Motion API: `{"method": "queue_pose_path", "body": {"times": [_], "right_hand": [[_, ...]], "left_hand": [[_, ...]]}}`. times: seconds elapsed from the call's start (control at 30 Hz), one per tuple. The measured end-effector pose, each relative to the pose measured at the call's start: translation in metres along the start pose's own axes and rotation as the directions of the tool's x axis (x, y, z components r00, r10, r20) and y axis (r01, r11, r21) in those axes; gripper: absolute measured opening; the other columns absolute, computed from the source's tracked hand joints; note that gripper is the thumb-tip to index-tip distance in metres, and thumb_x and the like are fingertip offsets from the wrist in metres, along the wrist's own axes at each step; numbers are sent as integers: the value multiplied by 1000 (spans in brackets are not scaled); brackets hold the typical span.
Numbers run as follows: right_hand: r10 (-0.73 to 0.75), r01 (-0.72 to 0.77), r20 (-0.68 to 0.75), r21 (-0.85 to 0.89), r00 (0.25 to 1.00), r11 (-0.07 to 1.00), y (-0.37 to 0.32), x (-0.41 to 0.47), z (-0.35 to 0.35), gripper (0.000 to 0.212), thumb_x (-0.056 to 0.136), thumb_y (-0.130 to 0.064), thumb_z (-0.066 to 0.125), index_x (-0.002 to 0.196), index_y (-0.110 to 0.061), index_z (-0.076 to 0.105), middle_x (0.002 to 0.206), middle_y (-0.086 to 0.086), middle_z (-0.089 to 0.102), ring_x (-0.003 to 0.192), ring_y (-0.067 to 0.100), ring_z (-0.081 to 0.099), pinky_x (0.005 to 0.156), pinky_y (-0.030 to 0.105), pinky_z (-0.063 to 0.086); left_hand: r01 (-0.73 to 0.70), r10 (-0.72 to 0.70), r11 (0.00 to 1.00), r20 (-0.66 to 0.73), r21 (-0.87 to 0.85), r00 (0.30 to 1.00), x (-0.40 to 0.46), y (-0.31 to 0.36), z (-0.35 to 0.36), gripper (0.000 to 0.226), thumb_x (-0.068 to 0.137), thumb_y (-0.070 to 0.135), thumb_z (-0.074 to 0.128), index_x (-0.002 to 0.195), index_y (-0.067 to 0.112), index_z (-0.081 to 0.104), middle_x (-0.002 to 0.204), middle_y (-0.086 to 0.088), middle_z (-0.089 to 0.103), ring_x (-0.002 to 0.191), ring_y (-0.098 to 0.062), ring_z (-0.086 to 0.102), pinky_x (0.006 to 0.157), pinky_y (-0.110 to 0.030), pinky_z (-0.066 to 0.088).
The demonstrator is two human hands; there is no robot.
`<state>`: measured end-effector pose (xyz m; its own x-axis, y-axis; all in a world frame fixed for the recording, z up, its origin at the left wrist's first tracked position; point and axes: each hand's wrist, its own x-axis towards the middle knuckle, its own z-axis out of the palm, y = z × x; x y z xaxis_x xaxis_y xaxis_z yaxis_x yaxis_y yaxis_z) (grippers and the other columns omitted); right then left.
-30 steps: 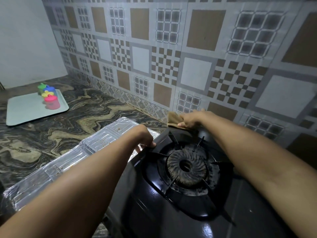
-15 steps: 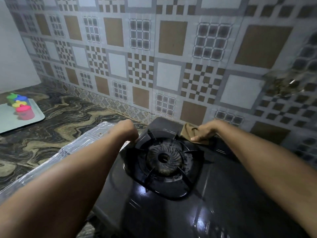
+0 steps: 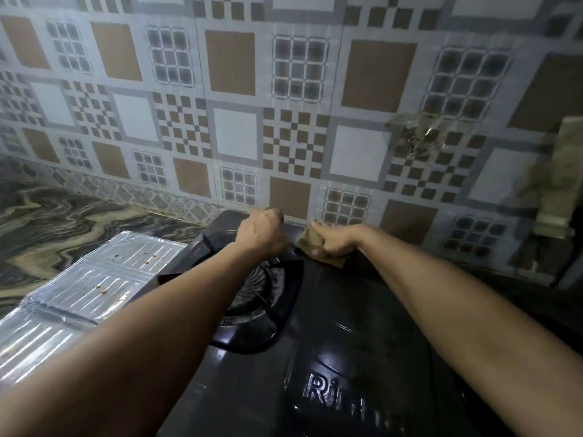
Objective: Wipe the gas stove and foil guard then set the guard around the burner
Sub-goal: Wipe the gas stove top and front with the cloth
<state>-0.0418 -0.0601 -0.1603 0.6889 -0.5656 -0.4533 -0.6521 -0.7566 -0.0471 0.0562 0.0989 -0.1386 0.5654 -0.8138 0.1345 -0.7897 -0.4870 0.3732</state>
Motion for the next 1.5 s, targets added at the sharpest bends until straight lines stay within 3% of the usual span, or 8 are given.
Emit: {"method": "queue_pose_path", "body": {"times": [0.47,0.6,0.73,1.0,1.1,1.2,1.33,1.5], "right_hand": [[349,-385,214,161,913,909,185,-93,29,83,89,-44,64,153,-21,15,157,9,22,140,32,29,113,42,27],[272,-319,223,217,936,922,179,-82,26,40,93,-29,62,127,-14,45,122,5,51,115,27,53,89,34,44],[148,-186,136,337,980,923,177,-84,35,67,91,-27,65,146,-13,28,129,6,46,118,23,48,98,32,39],[263,-328,216,370,940,869,242,-137,44,69,89,-28,67,145,-11,30,108,-6,49,104,17,49,87,31,42],[295,-328,144,339,944,882,247,-146,50,86,86,-43,68,151,-10,22,130,0,43,118,17,47,99,30,38],[300,-329,139,310,944,892,250,-148,50,83,88,-48,62,150,-10,23,131,0,40,99,8,50,92,30,39],[409,-426,118,277,905,861,270,-163,53,74,90,-50,58,147,-9,31,148,8,39,129,27,45,101,32,39],[523,-538,151,378,839,754,298,-204,71,99,87,-55,59,154,-13,-1,161,8,13,145,27,22,116,35,25]], "left_hand": [[-210,201,978,210,18,957,7,90,57,37,97,32,41,122,7,53,129,-19,56,119,-36,51,105,-52,37],[-248,241,969,230,-1,943,6,111,68,44,99,38,38,128,8,52,133,-18,54,123,-34,49,106,-51,36],[-261,256,965,230,-5,939,7,127,76,49,100,42,33,131,8,51,134,-18,54,124,-32,48,108,-51,34],[-364,350,931,288,-4,891,6,179,99,52,101,44,29,130,8,51,134,-19,53,123,-35,49,105,-49,37],[-423,412,905,325,-41,851,-2,205,110,52,100,46,30,124,7,55,132,-20,54,121,-36,49,104,-49,37],[-493,491,866,338,-89,802,-18,229,119,59,99,52,28,124,6,55,133,-20,53,124,-36,47,107,-50,34],[-578,575,808,361,-113,734,-34,250,128,60,99,52,28,135,7,46,144,-18,44,137,-33,35,114,-51,21],[-613,575,785,472,-89,668,-39,266,147,76,97,60,20,149,5,27,160,-12,20,150,-26,8,119,-55,1]]}}
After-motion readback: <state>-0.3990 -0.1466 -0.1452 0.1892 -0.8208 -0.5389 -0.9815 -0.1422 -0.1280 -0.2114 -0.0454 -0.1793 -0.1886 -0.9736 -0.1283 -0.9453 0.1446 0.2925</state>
